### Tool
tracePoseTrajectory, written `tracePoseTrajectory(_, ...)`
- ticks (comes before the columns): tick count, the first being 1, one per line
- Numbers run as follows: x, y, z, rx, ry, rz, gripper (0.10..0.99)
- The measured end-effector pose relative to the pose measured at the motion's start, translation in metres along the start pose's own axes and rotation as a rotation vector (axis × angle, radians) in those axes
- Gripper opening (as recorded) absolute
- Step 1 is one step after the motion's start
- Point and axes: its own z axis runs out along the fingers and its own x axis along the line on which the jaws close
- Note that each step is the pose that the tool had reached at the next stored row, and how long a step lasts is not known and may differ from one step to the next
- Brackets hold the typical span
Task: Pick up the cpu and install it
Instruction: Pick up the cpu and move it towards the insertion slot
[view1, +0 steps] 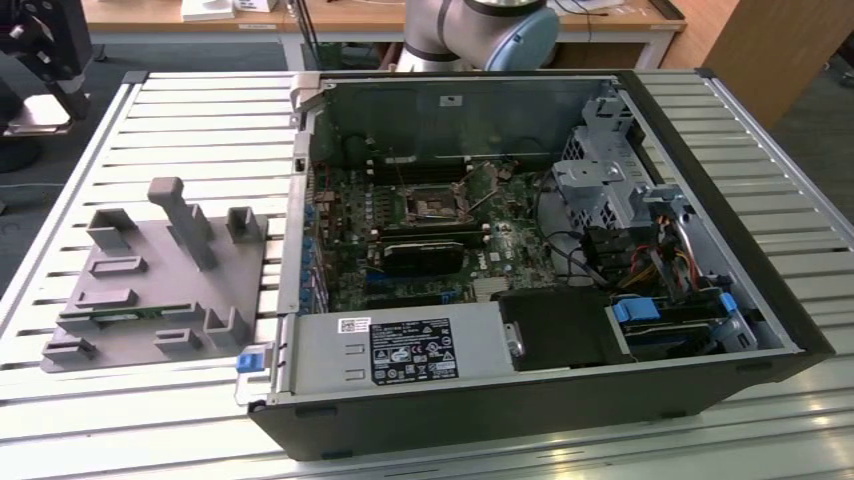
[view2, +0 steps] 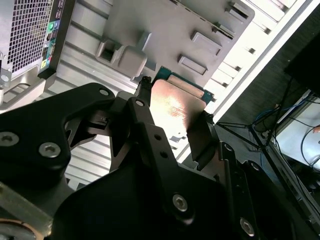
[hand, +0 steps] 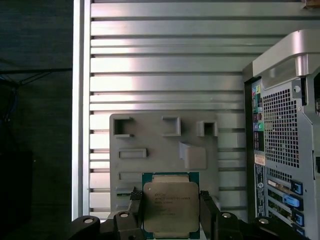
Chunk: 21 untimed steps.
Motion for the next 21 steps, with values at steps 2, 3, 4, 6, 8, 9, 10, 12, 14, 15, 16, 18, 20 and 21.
tracePoseTrajectory(2, -0.0017, 0.0001, 0.0, 0.0, -0.0001, 0.0, 0.541)
tracePoseTrajectory(3, -0.0026, 0.0001, 0.0, 0.0, 0.0, 0.0, 0.541)
tracePoseTrajectory(4, -0.0035, 0.0002, -0.0001, 0.0, 0.0, 0.0, 0.541)
tracePoseTrajectory(6, -0.0054, 0.0002, 0.0, 0.0, -0.0001, 0.0, 0.541)
tracePoseTrajectory(8, -0.0073, 0.0003, -0.0001, 0.0, 0.0, 0.0, 0.541)
tracePoseTrajectory(9, -0.0084, 0.0004, -0.0001, 0.0, -0.0001, 0.0, 0.541)
tracePoseTrajectory(10, -0.0095, 0.0004, -0.0001, 0.0, -0.0001, 0.0, 0.541)
tracePoseTrajectory(12, -0.0115, 0.0005, -0.0002, 0.0, -0.0001, 0.0, 0.541)
tracePoseTrajectory(14, -0.0135, 0.0006, -0.0002, 0.0, -0.0001, 0.0, 0.541)
tracePoseTrajectory(15, -0.0145, 0.0007, -0.0002, 0.0, 0.0, 0.0, 0.541)
tracePoseTrajectory(16, -0.0156, 0.0007, -0.0002, 0.0, -0.0001, 0.0, 0.541)
tracePoseTrajectory(18, -0.0177, 0.0008, -0.0002, 0.0, -0.0001, 0.0, 0.541)
tracePoseTrajectory(20, -0.0196, 0.0009, -0.0003, 0.0, 0.0, 0.0, 0.541)
tracePoseTrajectory(21, -0.0206, 0.0009, -0.0002, 0.0, -0.0001, 0.0, 0.541)
